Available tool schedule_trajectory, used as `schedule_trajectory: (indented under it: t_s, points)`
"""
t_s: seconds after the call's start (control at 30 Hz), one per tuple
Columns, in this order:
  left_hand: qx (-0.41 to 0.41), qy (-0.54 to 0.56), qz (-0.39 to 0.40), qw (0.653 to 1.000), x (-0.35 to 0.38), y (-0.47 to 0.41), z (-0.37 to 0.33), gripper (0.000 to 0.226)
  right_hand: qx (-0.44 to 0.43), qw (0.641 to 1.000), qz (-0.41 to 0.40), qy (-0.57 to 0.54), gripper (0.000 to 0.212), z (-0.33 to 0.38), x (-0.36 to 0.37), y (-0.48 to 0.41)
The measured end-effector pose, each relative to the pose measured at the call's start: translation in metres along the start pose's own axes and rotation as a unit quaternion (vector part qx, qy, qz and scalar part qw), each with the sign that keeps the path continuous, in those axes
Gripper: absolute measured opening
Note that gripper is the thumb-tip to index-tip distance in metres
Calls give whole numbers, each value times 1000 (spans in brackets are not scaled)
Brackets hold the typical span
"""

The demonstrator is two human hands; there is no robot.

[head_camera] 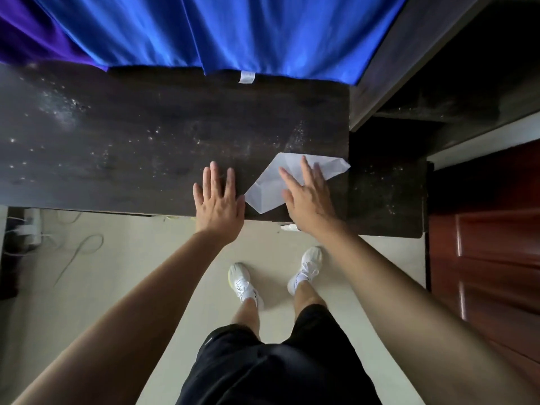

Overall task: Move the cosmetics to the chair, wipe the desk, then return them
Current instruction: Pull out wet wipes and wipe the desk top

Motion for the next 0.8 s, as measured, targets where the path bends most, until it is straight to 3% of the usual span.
schedule_trajectory:
  t_s: [0.07,0.2,0.4,0.57,0.7,0.8]
  points:
    - [-13,-5,13,1000,8,-3,4,67,-56,997,39,35,53,4,20,4]
    - [-21,-13,25,999,21,-9,9,73,-95,994,25,43,50,-16,32,21]
    - [-32,-18,28,999,30,-14,9,75,28,997,17,77,54,-46,2,-51]
    - [-30,-14,40,999,30,-15,12,74,31,996,35,75,56,-2,-15,-135]
    - [-35,-9,59,998,29,-17,15,69,-89,991,34,91,55,-1,10,-50]
    - [-36,-11,55,998,31,-15,15,69,-112,989,40,84,53,-36,22,13]
Point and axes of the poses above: each hand's wrist, its own y-axis away from the middle knuckle, its own x-axis out of the palm, z = x × y, the point moved 1 cm from there along -y, towards the middle knuckle, and after that the axes turned 10 degrees about x, right-handed, at the moved point
